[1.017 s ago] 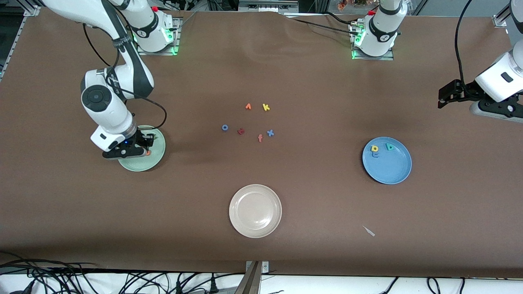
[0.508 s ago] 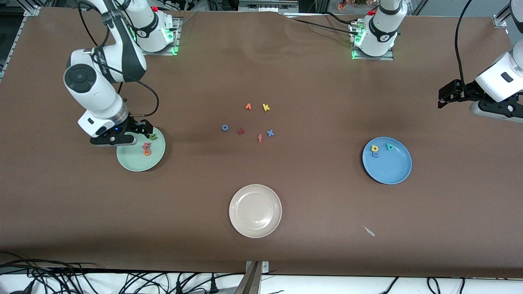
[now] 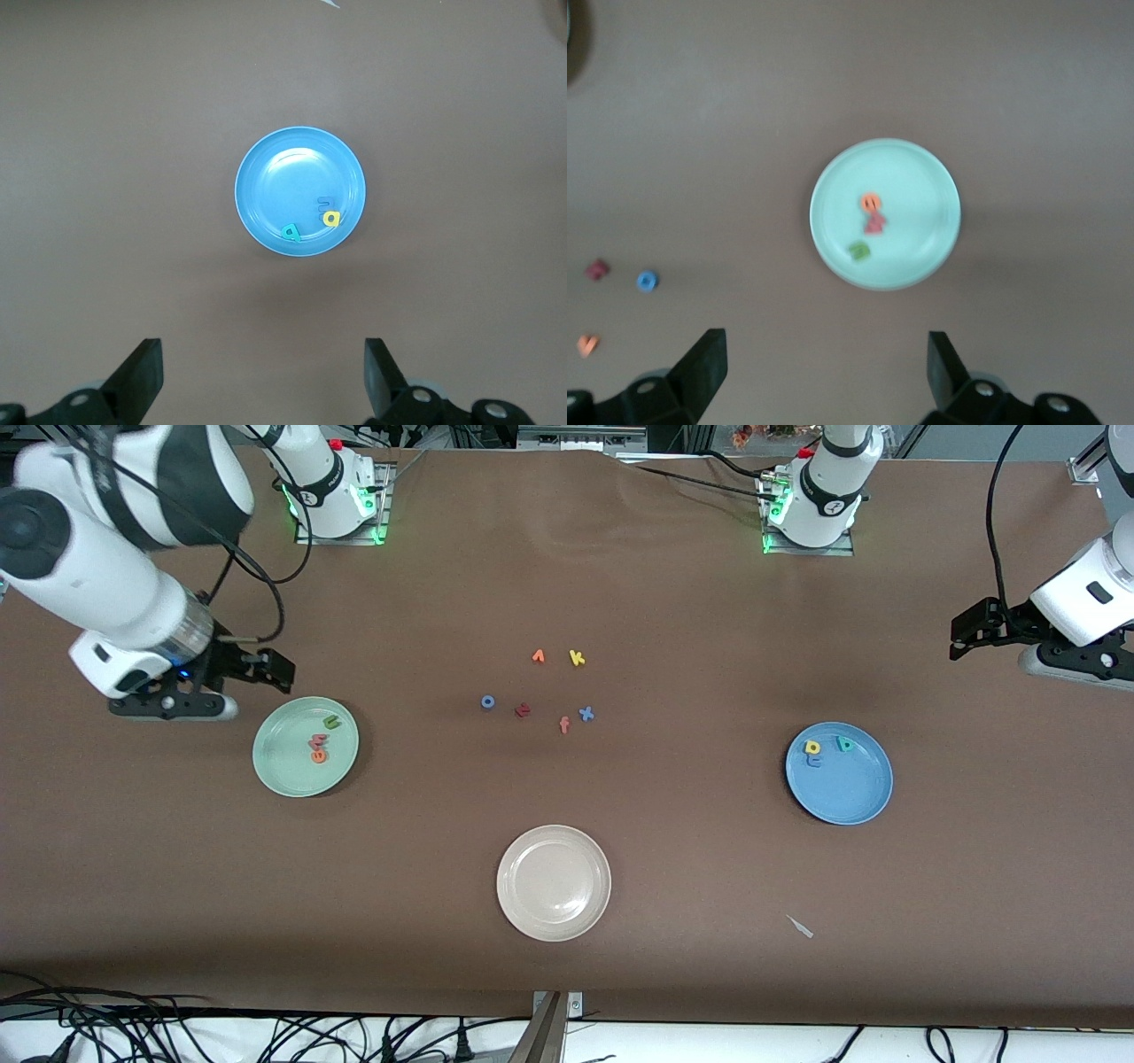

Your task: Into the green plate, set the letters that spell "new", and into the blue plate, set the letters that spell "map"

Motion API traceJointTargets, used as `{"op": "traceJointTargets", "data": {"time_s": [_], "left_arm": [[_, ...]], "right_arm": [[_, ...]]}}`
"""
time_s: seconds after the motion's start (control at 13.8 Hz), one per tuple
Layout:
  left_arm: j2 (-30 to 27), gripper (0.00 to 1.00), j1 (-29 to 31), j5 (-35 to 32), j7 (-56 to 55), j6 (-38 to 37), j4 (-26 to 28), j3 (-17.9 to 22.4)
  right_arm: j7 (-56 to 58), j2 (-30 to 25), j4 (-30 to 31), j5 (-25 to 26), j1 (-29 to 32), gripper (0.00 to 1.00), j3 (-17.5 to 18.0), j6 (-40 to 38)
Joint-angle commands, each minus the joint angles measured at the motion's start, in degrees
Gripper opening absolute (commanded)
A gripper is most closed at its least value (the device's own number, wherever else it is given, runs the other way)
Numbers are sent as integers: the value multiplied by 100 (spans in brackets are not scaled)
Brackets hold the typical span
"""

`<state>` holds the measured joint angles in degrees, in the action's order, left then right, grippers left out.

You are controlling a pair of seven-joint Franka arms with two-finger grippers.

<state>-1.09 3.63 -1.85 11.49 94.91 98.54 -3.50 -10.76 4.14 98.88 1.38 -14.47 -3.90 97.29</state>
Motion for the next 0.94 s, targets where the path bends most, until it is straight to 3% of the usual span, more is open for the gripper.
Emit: {"op": "traceJointTargets", "data": {"time_s": [0.0,0.22,0.51,0.87], "left_arm": [[29,100,-21,167,64,-113,-107,33],[29,100,-21,167,73,-140,-107,33],[29,100,-21,167,73,-140,-116,33],[29,100,-12,167,73,-148,-116,33]], "right_arm": [[-23,-184,-361,-129,5,100,-102,-729],[-23,-239,-421,-129,14,100,-181,-729],[12,139,-1019,-182,67,100,-208,-852],[39,148,-1028,-173,76,100,-208,-835]]}}
